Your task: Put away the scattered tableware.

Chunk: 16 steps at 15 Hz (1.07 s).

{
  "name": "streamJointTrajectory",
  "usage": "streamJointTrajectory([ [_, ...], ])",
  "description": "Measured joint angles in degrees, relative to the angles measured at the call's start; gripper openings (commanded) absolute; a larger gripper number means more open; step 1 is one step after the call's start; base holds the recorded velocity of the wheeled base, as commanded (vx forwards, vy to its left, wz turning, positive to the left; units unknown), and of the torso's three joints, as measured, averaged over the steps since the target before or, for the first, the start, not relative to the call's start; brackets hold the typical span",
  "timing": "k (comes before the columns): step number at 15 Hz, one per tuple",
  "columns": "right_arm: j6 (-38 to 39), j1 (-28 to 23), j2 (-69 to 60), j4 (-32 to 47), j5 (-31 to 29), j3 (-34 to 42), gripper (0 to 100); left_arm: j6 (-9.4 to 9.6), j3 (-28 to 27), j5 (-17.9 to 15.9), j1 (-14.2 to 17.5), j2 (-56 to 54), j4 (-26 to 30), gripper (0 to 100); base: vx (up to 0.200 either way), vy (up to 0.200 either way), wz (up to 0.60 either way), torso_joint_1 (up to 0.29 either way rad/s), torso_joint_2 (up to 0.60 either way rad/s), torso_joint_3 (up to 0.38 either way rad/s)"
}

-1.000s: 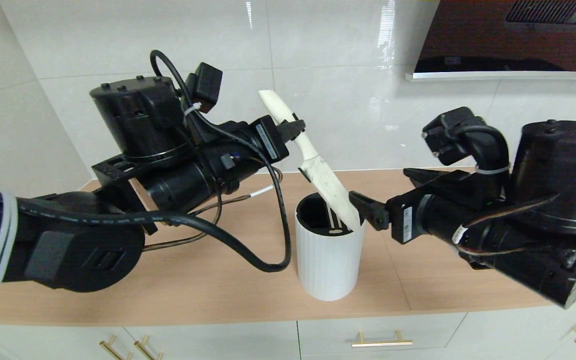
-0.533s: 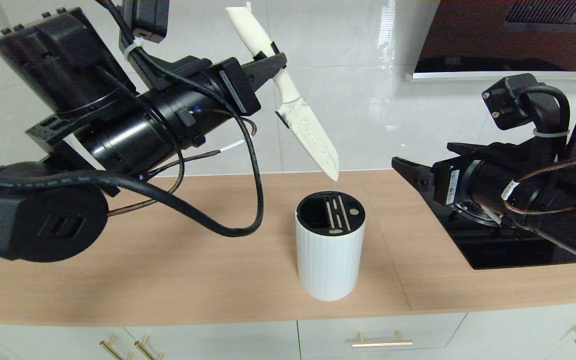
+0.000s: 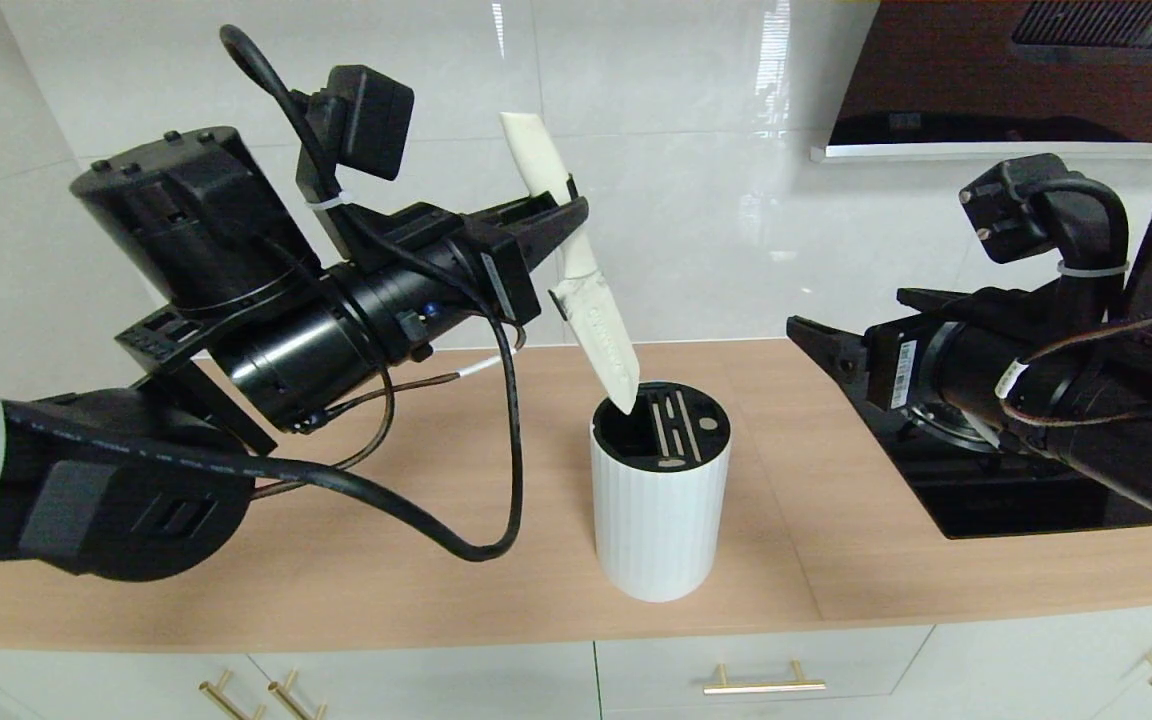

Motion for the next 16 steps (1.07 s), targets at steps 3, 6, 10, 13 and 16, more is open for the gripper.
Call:
streamJointTrajectory([
  [3, -0.02, 0.0, 0.2, 0.0, 0.0, 0.06, 100, 0.6, 0.96, 0.04, -1.1, 0.82, 0.09, 0, 0.0, 0.0, 0.0, 0.0, 0.0, 0.0],
  [6, -0.02, 0.0, 0.37, -0.02, -0.02, 0.11, 100, 1.54, 1.73, 0.57, -2.65, 2.58, 0.04, 0, 0.0, 0.0, 0.0, 0.0, 0.0, 0.0],
  [10, -0.02, 0.09, 0.52, -0.06, 0.0, 0.17, 100, 1.85, 1.84, 1.21, -3.3, 5.07, 0.01, 0, 0.0, 0.0, 0.0, 0.0, 0.0, 0.0],
  [13, -0.02, 0.07, 0.56, -0.04, -0.02, 0.2, 100, 1.87, 1.89, 1.18, -3.39, 5.71, 0.04, 0, 0.0, 0.0, 0.0, 0.0, 0.0, 0.0],
  [16, 0.0, 0.07, 0.67, -0.06, -0.02, 0.2, 100, 1.87, 1.84, 1.18, -3.36, 6.83, 0.06, 0, 0.0, 0.0, 0.0, 0.0, 0.0, 0.0],
])
